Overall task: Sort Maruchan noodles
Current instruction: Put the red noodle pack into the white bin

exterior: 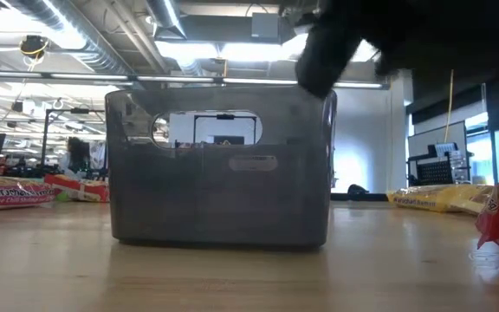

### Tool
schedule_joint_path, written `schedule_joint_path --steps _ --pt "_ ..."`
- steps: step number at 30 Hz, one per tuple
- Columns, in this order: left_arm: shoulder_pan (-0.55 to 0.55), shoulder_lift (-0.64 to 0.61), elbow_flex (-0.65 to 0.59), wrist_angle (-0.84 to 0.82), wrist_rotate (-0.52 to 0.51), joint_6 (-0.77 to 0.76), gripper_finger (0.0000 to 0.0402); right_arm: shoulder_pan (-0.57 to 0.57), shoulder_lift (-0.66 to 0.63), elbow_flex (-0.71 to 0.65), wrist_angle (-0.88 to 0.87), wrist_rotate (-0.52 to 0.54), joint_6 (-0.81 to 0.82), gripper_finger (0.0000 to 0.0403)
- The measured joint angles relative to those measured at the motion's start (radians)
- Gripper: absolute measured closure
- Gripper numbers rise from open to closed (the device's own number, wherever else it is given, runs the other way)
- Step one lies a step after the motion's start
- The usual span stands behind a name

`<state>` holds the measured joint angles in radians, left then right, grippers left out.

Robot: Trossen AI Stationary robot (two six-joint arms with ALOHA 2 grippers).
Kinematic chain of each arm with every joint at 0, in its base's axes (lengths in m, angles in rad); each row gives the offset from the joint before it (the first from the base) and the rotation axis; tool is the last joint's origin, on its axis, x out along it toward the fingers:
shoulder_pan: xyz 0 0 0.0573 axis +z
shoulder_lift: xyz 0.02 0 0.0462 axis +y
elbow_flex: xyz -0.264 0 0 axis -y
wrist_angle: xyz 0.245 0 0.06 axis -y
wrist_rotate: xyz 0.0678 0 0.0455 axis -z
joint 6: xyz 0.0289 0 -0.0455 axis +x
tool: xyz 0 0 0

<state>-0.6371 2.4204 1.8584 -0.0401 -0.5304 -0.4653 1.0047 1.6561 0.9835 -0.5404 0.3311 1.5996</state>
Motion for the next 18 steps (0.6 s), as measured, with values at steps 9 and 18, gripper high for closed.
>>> schedule_joint_path --steps 9,18 --pt "0.023 0.023 0.002 -0.017 0.033 -0.005 0.0253 -0.066 0.000 -0.083 0.094 -0.064 0.033 0.0097" --pt "0.030 0.028 0.001 -0.041 0.048 -0.022 0.0253 -0.070 0.000 -0.090 0.154 -0.114 -0.027 0.0087"
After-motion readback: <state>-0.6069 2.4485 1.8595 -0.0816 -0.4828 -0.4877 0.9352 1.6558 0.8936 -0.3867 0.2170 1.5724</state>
